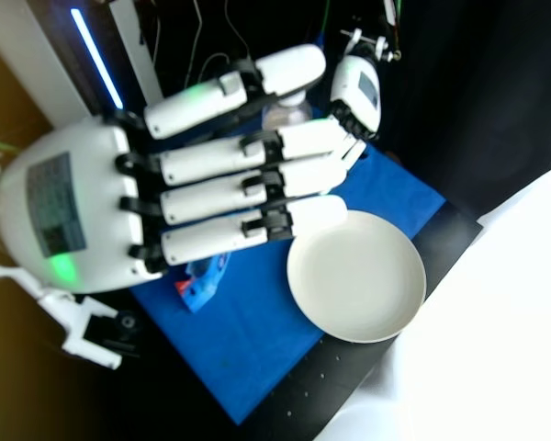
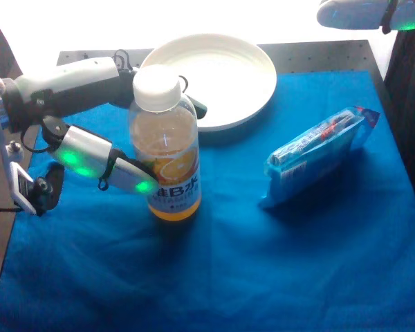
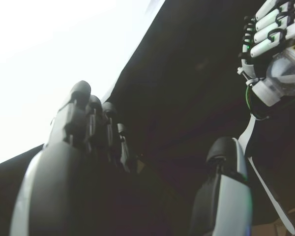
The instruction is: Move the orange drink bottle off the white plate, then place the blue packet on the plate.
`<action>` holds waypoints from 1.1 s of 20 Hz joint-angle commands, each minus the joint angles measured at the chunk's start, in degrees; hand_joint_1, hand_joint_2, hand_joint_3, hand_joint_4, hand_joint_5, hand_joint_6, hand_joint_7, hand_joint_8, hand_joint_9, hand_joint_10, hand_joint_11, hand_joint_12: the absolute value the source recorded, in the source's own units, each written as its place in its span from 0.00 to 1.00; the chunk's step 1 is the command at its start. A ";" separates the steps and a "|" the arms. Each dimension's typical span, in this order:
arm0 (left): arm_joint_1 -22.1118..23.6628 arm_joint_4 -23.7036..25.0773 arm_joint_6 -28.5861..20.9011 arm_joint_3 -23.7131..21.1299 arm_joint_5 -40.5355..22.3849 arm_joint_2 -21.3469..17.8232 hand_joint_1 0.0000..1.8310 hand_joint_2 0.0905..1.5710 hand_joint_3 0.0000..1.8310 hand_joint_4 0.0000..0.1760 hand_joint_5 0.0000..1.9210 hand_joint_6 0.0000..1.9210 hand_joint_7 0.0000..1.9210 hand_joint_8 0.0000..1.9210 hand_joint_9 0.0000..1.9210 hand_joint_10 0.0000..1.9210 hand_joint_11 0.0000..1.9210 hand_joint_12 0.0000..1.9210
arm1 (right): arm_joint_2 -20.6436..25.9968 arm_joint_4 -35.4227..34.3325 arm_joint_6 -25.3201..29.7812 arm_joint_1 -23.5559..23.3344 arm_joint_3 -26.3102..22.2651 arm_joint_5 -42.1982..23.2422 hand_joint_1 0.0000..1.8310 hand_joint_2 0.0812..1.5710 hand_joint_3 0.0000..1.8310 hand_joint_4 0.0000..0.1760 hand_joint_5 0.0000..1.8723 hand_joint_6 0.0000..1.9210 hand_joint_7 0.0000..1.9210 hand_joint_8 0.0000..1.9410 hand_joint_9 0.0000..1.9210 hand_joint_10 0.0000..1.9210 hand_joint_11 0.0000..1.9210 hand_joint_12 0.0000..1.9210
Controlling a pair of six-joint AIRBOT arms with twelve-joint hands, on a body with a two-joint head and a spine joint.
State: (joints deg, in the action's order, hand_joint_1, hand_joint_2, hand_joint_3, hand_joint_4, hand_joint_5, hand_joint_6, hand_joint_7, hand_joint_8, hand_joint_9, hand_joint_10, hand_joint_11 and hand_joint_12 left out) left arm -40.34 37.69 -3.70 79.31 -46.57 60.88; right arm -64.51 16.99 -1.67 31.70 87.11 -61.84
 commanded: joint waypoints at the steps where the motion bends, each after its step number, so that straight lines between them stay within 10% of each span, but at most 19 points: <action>1: 0.55 -3.07 -0.62 -0.39 -5.95 -0.32 0.48 0.54 0.00 0.00 0.22 0.00 0.20 0.00 0.20 0.00 0.23 0.04 | -0.04 -2.90 0.35 -0.80 -0.04 -5.88 0.43 0.50 0.00 0.61 0.00 0.00 0.07 0.00 0.03 0.00 0.00 0.16; 3: 0.36 -2.84 -0.62 -0.85 -5.90 -0.96 0.44 0.50 0.00 0.06 0.07 0.00 0.07 0.00 0.08 0.00 0.15 0.01 | -0.04 -2.89 0.35 -0.80 -0.05 -5.88 0.41 0.49 0.00 0.64 0.00 0.00 0.07 0.00 0.04 0.00 0.00 0.17; 6: -0.13 -2.48 -0.61 -1.51 -5.23 -2.30 0.39 0.45 0.00 0.51 0.00 0.00 0.00 0.00 0.03 0.00 0.12 0.01 | -0.03 -1.94 0.35 -0.80 -0.08 -5.19 0.42 0.49 0.00 0.62 0.00 0.00 0.06 0.00 0.03 0.00 0.00 0.11; 12: -1.09 -1.06 -0.62 -3.57 -2.56 -6.77 0.34 0.42 0.00 0.75 0.00 0.00 0.00 0.00 0.00 0.00 0.08 0.00 | 0.05 3.25 3.34 -0.82 0.47 -0.68 0.41 0.46 0.00 0.64 0.00 0.00 0.04 0.00 0.06 0.01 0.00 0.53; 14: -1.12 -0.59 -0.55 -3.60 -0.84 -7.69 0.34 0.41 0.00 0.71 0.00 0.00 0.00 0.00 0.00 0.00 0.08 0.00 | 0.00 7.34 7.89 -1.17 2.35 0.89 0.42 0.44 0.00 0.73 0.00 0.00 0.04 0.00 0.06 0.00 0.00 0.48; 16: -1.41 -2.77 1.64 -3.63 0.54 -8.75 0.35 0.39 0.00 0.79 0.00 0.00 0.00 0.00 0.00 0.00 0.07 0.00 | -0.64 16.13 13.91 -5.03 4.17 5.26 0.44 0.44 0.00 0.83 0.00 0.00 0.03 0.00 0.17 0.03 0.04 0.66; 17: -2.69 -6.53 4.60 -3.68 -0.26 -9.00 0.35 0.41 0.00 0.67 0.00 0.00 0.00 0.00 0.00 0.00 0.07 0.00 | -0.63 19.94 15.14 -6.61 4.18 7.21 0.44 0.45 0.00 0.87 0.00 0.00 0.04 0.00 0.18 0.02 0.06 0.66; 20: -5.50 -15.94 10.40 -2.82 -2.08 -8.70 0.35 0.45 0.01 0.65 0.00 0.00 0.00 0.00 0.02 0.00 0.07 0.00 | -0.62 28.48 19.33 -7.90 4.18 10.14 0.42 0.45 0.00 0.57 0.00 0.00 0.06 0.01 0.05 0.00 0.00 0.33; 22: -5.49 -17.55 11.01 -1.45 -0.98 -7.91 0.39 0.48 0.01 0.52 0.00 0.00 0.00 0.00 0.01 0.00 0.05 0.00 | -0.61 32.83 21.58 -7.90 4.17 11.50 0.41 0.38 0.00 0.63 0.00 0.00 0.04 0.00 0.04 0.00 0.00 0.31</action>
State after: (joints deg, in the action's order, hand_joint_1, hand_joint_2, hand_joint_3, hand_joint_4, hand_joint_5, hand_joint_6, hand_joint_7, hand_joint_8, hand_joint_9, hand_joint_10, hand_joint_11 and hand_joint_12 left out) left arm -46.41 22.24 7.57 78.13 -42.26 52.80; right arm -65.25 55.57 19.75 24.58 91.33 -46.85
